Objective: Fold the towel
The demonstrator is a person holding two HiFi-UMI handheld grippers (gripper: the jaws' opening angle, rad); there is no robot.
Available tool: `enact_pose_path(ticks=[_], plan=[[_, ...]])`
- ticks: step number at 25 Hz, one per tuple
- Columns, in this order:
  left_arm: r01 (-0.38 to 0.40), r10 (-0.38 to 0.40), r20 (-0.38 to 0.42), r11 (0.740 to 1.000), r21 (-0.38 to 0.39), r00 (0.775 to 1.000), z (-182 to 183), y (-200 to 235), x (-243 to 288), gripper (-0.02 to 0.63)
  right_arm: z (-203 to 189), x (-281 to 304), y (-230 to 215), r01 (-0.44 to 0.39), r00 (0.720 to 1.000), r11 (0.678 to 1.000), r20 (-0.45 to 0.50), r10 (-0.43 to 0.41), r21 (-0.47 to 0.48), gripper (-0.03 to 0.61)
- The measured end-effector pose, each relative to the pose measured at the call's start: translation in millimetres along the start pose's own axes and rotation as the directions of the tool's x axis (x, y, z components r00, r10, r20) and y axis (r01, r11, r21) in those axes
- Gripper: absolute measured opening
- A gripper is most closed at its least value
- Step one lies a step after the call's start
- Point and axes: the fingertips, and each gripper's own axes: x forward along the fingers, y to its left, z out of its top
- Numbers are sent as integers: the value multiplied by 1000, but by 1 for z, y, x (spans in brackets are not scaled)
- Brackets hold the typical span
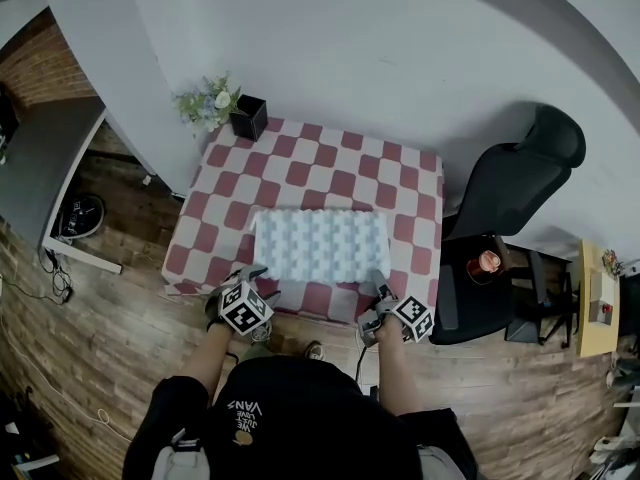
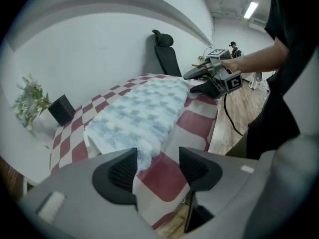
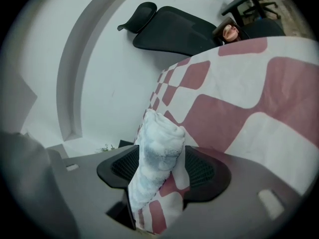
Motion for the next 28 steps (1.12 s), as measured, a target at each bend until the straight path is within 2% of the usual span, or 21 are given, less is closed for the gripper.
enact_pose_path(ticks=[7, 10, 12, 13, 15, 17, 23, 26, 28], plan=[[71, -72, 6, 997, 15, 997, -5, -4, 3, 241, 14, 11, -1, 1, 995, 994, 98, -12, 110, 279], [92, -92, 14, 996, 18, 996, -6, -6, 2, 241, 18, 17, -6, 25, 993, 991, 111, -40, 132, 267], [103, -103, 20, 995, 13, 994, -8, -7, 0, 241, 16, 22, -9, 54, 993, 992, 95, -65, 114, 212], [107, -108, 24, 994, 11, 994, -8, -7, 0, 241, 15, 23, -9, 64, 993, 993, 91, -73, 97, 159], [115, -115, 33, 993, 10, 993, -8, -8, -2, 241, 15, 21, -5, 68, 991, 996, 107, -74, 57, 87], [119, -120, 43, 993, 9, 992, -9, -8, -5, 241, 15, 18, 2, 69, 989, 998, 132, -69, 6, 61], [110, -107, 71, 993, -32, 992, -17, -3, -15, 240, 14, 14, 34, 89, 987, 975, 150, -58, -204, 44], [97, -93, 86, 994, -50, 992, -21, 0, -22, 240, 7, 15, 60, 91, 990, 928, 136, -44, -362, 41], [84, -78, 99, 994, -63, 992, -23, 3, -26, 240, -3, 18, 81, 87, 993, 867, 114, -35, -491, 41]])
